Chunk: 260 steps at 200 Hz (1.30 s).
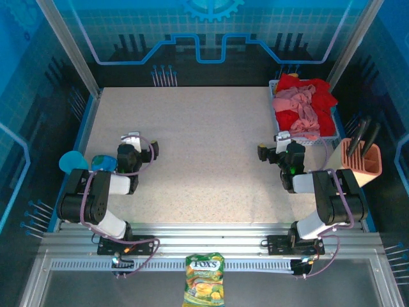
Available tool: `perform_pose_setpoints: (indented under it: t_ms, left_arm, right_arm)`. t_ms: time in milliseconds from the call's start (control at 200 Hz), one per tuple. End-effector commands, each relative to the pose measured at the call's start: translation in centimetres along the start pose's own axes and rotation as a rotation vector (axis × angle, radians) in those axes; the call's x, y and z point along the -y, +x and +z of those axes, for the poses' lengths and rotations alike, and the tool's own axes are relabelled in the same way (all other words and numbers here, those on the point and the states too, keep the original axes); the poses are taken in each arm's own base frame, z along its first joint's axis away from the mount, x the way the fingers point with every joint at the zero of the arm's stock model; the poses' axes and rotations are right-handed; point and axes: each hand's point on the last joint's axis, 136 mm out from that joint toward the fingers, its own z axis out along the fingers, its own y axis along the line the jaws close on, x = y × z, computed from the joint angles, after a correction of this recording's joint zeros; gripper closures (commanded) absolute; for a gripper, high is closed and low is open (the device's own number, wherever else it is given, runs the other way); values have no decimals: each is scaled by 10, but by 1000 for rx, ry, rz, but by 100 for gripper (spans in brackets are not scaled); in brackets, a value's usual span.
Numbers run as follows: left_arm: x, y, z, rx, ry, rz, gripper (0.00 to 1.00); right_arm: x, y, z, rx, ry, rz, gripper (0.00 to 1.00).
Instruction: Fold and stack the t-shirts
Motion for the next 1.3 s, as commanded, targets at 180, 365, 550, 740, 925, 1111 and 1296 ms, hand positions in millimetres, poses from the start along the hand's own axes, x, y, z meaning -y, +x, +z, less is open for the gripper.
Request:
perform_pose_setpoints:
  t_ms: [180, 365, 550, 740, 925, 1111, 1296]
  left_arm:
    - [2, -13, -1, 28, -3, 9, 1]
    - [2, -39, -8, -33, -30, 10, 1]
    - [3, -88, -23, -120, -64, -97, 1]
    - [45, -135, -40, -254, 114, -229, 1]
    - [78, -153, -61, -331, 263, -291, 1]
    - [93, -138, -80, -351, 342, -313, 1]
    - [103, -121, -92, -382, 377, -267, 1]
  right_arm:
    - [-7, -26, -4, 43, 20, -69, 0]
    - [-10, -47, -13, -52, 97, -85, 0]
    - [-11, -79, -29, -200, 143, -17, 0]
    - [-2, -121, -39, -335, 181, 129, 0]
    - [20, -139, -27, -454, 230, 235, 0]
    - [62, -134, -14, -498, 339, 373, 9]
    - [99, -118, -3, -571, 445, 403, 14]
